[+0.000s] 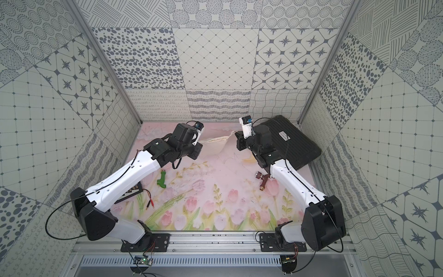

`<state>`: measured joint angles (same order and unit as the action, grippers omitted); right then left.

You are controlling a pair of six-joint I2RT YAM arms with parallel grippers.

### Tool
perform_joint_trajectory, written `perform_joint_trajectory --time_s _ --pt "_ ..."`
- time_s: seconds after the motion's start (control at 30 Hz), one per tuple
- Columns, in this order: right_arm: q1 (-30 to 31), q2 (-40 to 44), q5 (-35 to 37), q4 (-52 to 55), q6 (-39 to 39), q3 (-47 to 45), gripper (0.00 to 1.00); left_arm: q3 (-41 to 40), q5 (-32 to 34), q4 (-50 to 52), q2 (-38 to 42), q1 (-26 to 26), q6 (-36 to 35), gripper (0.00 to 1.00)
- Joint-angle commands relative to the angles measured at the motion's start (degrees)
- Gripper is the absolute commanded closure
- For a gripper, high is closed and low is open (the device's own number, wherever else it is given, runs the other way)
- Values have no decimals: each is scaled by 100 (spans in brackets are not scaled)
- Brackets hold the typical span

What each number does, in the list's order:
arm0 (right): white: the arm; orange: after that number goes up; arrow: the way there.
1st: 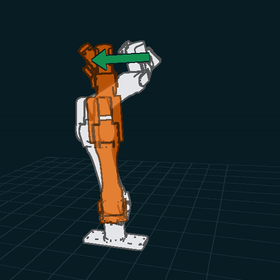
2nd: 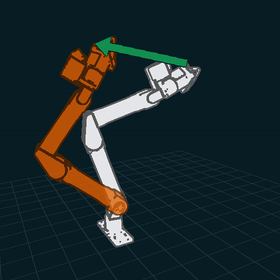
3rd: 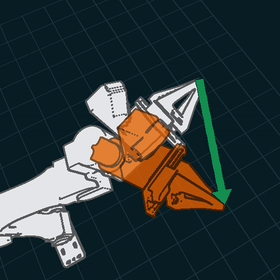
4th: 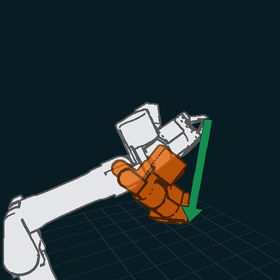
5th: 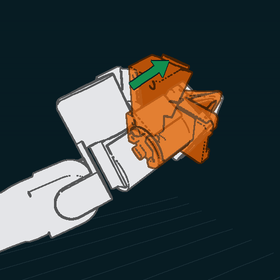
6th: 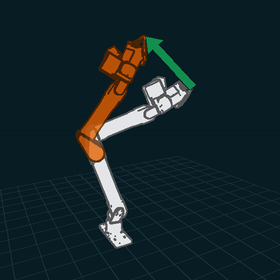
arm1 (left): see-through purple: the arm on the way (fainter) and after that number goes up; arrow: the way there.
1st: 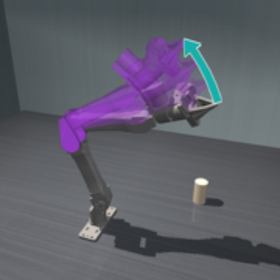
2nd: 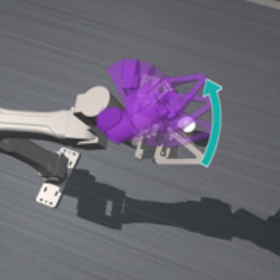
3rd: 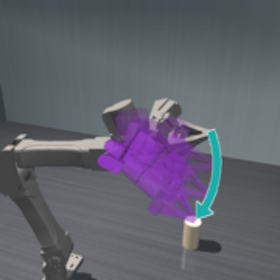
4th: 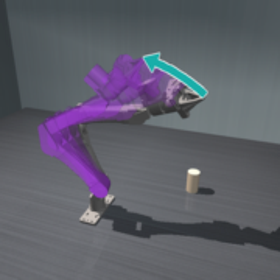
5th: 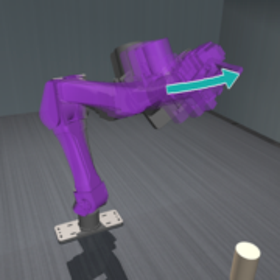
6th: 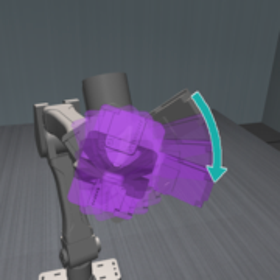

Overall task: Close the soil bag
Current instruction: Pick up the soil bag from the center of the board.

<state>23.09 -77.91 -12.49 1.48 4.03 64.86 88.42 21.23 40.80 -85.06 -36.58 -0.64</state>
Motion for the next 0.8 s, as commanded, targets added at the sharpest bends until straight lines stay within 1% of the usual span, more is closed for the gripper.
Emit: perform_joint_trajectory --time_s 0.0,0.1,0.2,0.23,0.3,0.33,0.43,0.5,0.53,0.6,0.7,0.77 --pt "32 97 -353 204 -24 378 100 268 407 390 414 61 -221 100" --pt "43 47 -464 262 84 460 100 192 362 385 521 71 -129 100" --pt "134 7 -497 273 121 434 100 -23 175 407 560 72 18 91" --pt "196 4 -449 270 96 424 100 -97 152 392 560 71 55 85" --pt "270 5 -422 273 69 479 100 -132 54 370 578 72 132 59" --pt "294 1 -435 276 68 534 100 -101 -75 354 589 72 137 54" --pt "326 -13 -466 332 44 728 100 75 -714 187 648 46 217 44" --pt "329 9 -459 368 22 799 100 188 -1135 -6 625 -41 223 33" --pt "342 18 -456 384 23 810 100 249 -1297 -146 577 -109 222 31" --pt "344 50 -461 405 46 804 100 502 -1606 -294 382 -256 175 30" --pt "369 115 -500 415 81 767 100 1041 -2144 -444 -123 -427 188 29" --pt "393 166 -471 415 92 732 100 1395 -2333 -562 -503 -515 184 28"
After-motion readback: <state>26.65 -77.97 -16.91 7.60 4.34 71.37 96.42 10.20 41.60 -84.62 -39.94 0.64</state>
